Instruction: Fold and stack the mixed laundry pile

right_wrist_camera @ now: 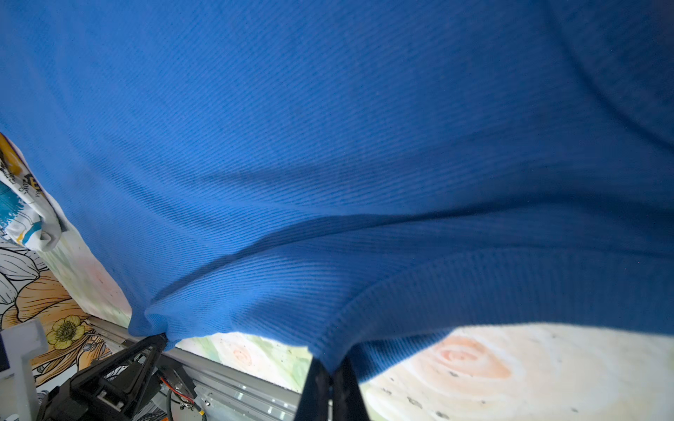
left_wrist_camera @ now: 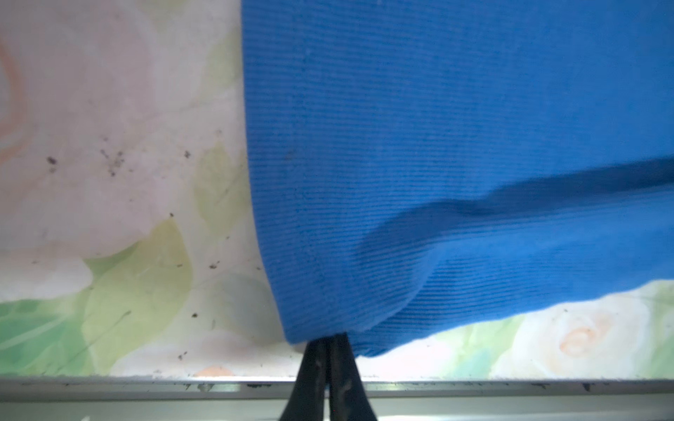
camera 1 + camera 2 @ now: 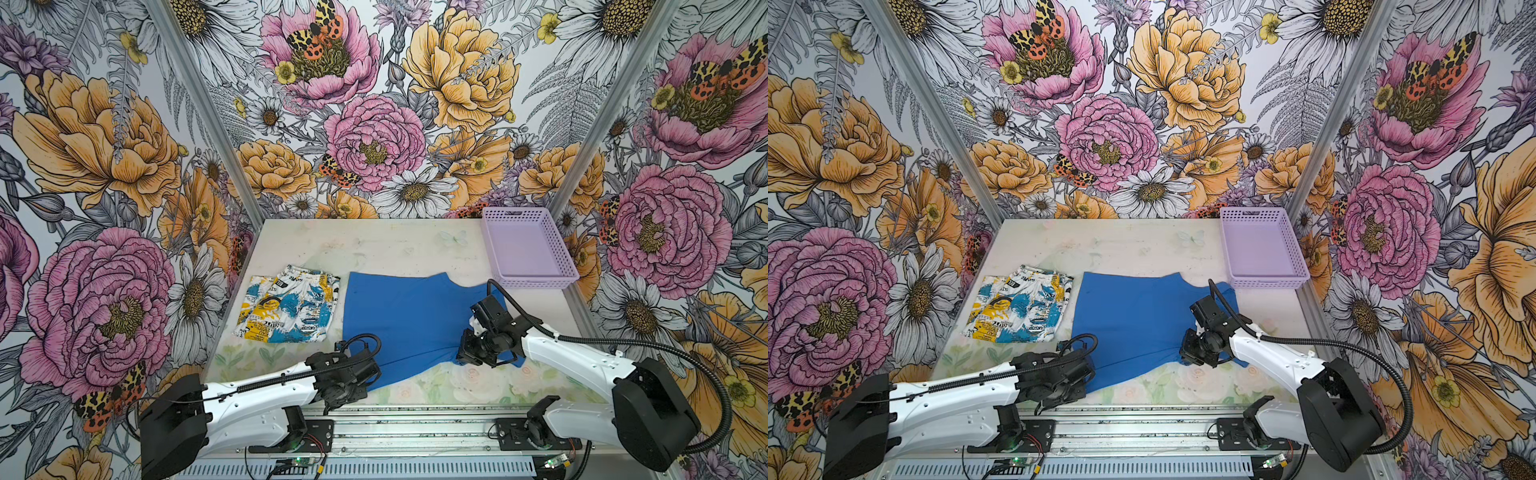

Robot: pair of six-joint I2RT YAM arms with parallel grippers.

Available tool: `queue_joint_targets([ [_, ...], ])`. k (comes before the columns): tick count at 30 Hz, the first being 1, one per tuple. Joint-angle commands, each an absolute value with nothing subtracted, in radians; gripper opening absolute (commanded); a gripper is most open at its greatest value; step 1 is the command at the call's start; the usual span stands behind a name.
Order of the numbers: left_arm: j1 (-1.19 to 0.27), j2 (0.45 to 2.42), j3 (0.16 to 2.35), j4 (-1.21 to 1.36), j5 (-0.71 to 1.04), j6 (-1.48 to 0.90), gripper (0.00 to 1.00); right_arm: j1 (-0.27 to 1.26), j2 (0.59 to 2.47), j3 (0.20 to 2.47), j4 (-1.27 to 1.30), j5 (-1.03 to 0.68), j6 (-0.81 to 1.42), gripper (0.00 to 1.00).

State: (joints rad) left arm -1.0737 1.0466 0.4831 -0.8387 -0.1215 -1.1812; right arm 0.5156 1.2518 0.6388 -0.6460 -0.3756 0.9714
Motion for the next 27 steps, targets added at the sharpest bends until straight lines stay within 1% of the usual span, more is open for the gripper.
queue_joint_targets([
  [1, -1.097, 1.025, 0.491, -0.855, -0.099, -1.213, 0.01, 0.509, 1.252, 0.658, -0.652, -0.381, 0.963, 0.0],
  [7, -1.108, 0.971, 0.531, -0.934, -0.098, -1.225, 0.0, 0.5, 1.238, 0.663, -0.669, -0.387, 0.961, 0.0],
  [12, -1.076, 0.92, 0.549, -0.973, -0.078, -1.207, 0.0, 0.498, 1.216, 0.664, -0.707, -0.41, 0.951, 0.0],
  [18, -1.041, 0.922, 0.56, -0.984, -0.045, -1.156, 0.0, 0.503, 1.159, 0.636, -0.788, -0.445, 0.927, 0.0],
  [27, -0.984, 0.897, 0.574, -1.023, -0.028, -1.103, 0.0, 0.566, 1.163, 0.606, -0.823, -0.465, 0.916, 0.0],
])
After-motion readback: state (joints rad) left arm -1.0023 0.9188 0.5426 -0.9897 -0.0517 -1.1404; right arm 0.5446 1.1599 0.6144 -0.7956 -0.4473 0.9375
